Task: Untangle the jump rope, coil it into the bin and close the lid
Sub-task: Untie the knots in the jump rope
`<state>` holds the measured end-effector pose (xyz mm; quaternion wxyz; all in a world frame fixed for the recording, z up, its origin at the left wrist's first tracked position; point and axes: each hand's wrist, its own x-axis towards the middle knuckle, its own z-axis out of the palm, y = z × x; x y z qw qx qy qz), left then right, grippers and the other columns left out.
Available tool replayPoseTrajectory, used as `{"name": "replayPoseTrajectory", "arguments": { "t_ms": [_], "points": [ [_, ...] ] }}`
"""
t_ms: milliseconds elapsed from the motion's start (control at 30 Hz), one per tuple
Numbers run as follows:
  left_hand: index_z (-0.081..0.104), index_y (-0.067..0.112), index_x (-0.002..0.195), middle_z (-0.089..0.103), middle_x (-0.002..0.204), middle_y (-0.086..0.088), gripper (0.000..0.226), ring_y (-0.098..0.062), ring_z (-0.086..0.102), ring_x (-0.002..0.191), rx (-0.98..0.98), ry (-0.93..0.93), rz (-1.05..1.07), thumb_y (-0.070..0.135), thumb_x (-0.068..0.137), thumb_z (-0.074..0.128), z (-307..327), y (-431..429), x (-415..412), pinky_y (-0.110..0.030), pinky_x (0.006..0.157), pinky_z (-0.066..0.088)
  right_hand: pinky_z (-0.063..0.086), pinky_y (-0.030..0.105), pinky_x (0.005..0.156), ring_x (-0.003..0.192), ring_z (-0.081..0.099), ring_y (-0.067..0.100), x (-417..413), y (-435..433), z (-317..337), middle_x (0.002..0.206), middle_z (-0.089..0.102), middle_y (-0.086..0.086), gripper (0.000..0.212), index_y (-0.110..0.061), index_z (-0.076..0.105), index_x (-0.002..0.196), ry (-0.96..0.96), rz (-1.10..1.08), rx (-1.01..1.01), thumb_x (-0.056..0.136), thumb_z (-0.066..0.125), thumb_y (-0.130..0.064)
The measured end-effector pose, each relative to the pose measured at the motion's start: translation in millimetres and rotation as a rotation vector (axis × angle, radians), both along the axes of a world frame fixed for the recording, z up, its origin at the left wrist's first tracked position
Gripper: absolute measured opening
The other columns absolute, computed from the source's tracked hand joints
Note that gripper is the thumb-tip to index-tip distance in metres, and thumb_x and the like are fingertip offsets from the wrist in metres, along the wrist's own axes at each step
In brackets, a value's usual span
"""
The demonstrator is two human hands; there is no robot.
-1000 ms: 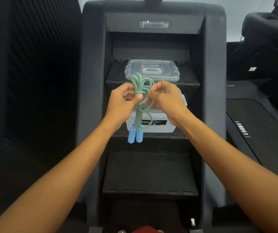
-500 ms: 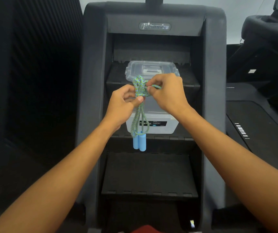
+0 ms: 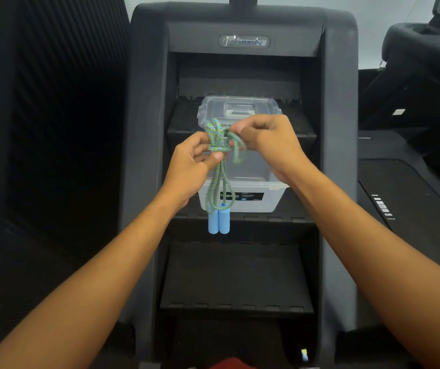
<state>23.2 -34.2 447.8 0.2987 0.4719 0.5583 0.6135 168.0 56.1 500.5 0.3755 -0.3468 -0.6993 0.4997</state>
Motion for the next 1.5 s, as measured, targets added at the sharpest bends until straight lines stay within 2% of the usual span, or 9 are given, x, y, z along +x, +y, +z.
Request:
{"name": "replayPoseTrajectory", "arguments": {
  "t_ms": [100, 200, 367, 600, 867, 1100, 1167, 1333, 1500],
  "points": [
    [0.067, 0.021, 0.104, 0.077, 0.101, 0.003, 0.031, -0.016, 0.072, 0.098, 0.013, -0.034, 0.002, -0.007, 0.093, 0.061, 0.6, 0.6, -0.1, -0.032, 0.088, 0.056, 0.06, 0.029, 0.063, 0.066, 0.073, 0.022, 4.4, 2.4, 6.2, 0.087, 0.072, 0.017, 0.023, 0.01, 0.067, 0.106, 0.203, 0.017, -0.247, 0.098, 0.046, 0.004],
    [0.067, 0.021, 0.104, 0.076, 0.099, 0.006, 0.032, -0.008, 0.072, 0.092, 0.011, -0.045, -0.004, -0.009, 0.095, 0.059, 2.4, 1.0, 2.1, -0.028, 0.084, 0.055, 0.055, 0.029, 0.057, 0.06, 0.069, 0.018, 10.7, 14.0, 1.4, 0.091, 0.071, 0.012, 0.025, -0.001, 0.068, 0.106, 0.096, -0.022, -0.218, 0.095, 0.047, 0.007],
    [0.067, 0.02, 0.106, 0.077, 0.098, 0.005, 0.032, -0.011, 0.072, 0.092, 0.001, -0.072, -0.023, -0.009, 0.095, 0.057, 4.7, 1.6, 4.1, -0.032, 0.086, 0.057, 0.052, 0.033, 0.075, 0.088, 0.065, 0.021, 14.3, 23.8, -9.6, 0.105, 0.074, 0.007, 0.048, -0.015, 0.076, 0.106, 0.013, 0.198, -0.231, 0.084, 0.047, 0.016],
    [0.068, 0.019, 0.102, 0.077, 0.095, 0.001, 0.034, -0.017, 0.071, 0.089, 0.007, -0.045, 0.049, -0.011, 0.091, 0.06, 3.4, 1.3, 0.9, -0.046, 0.087, 0.057, 0.052, 0.032, 0.078, 0.087, 0.067, 0.018, 16.8, 24.7, -6.0, 0.107, 0.067, 0.01, 0.027, -0.007, 0.07, 0.111, 0.11, 0.429, -0.461, 0.09, 0.053, -0.009],
    [0.068, 0.023, 0.102, 0.077, 0.097, 0.004, 0.03, -0.009, 0.073, 0.09, 0.063, 0.048, 0.061, -0.005, 0.091, 0.066, 6.3, -2.4, 7.0, -0.026, 0.081, 0.058, 0.046, 0.029, 0.076, 0.069, 0.062, 0.006, 10.0, 17.2, -8.5, 0.084, 0.071, -0.007, 0.007, -0.02, 0.076, 0.095, -0.067, 0.295, -0.204, 0.088, 0.075, -0.019],
    [0.067, 0.015, 0.104, 0.076, 0.099, 0.001, 0.029, -0.006, 0.071, 0.088, 0.048, 0.013, 0.057, -0.01, 0.09, 0.063, 7.3, -3.3, 5.2, -0.025, 0.079, 0.057, 0.053, 0.037, 0.077, 0.084, 0.061, 0.025, 13.9, 20.7, -8.9, 0.105, 0.074, 0.013, 0.034, -0.001, 0.072, 0.092, 0.156, 0.36, -0.376, 0.086, 0.04, -0.006],
    [0.068, 0.017, 0.104, 0.077, 0.101, 0.001, 0.028, -0.008, 0.072, 0.09, 0.044, 0.023, 0.062, -0.007, 0.09, 0.065, 7.9, -3.9, 5.4, -0.027, 0.082, 0.058, 0.054, 0.039, 0.081, 0.091, 0.062, 0.026, 13.3, 19.8, -8.3, 0.101, 0.074, 0.01, 0.034, -0.004, 0.072, 0.086, 0.145, 0.369, -0.354, 0.087, 0.038, 0.001],
    [0.069, 0.02, 0.1, 0.077, 0.096, 0.005, 0.027, -0.005, 0.072, 0.087, 0.048, 0.015, 0.085, -0.005, 0.09, 0.067, 7.8, -3.1, 8.8, -0.025, 0.078, 0.056, 0.044, 0.027, 0.062, 0.077, 0.059, 0.014, 10.9, 19.8, -8.6, 0.092, 0.068, 0.01, 0.031, -0.013, 0.067, 0.074, 0.079, 0.338, -0.257, 0.085, 0.041, 0.0],
    [0.068, 0.023, 0.099, 0.077, 0.097, 0.001, 0.03, -0.009, 0.071, 0.08, 0.023, 0.046, 0.055, -0.006, 0.09, 0.065, 9.3, -3.4, 9.2, -0.025, 0.075, 0.055, 0.032, 0.026, 0.054, 0.074, 0.053, 0.015, 9.6, 21.4, -14.8, 0.089, 0.061, 0.007, 0.035, -0.017, 0.064, 0.083, 0.08, 0.355, -0.179, 0.084, 0.044, 0.011]
  ]
}}
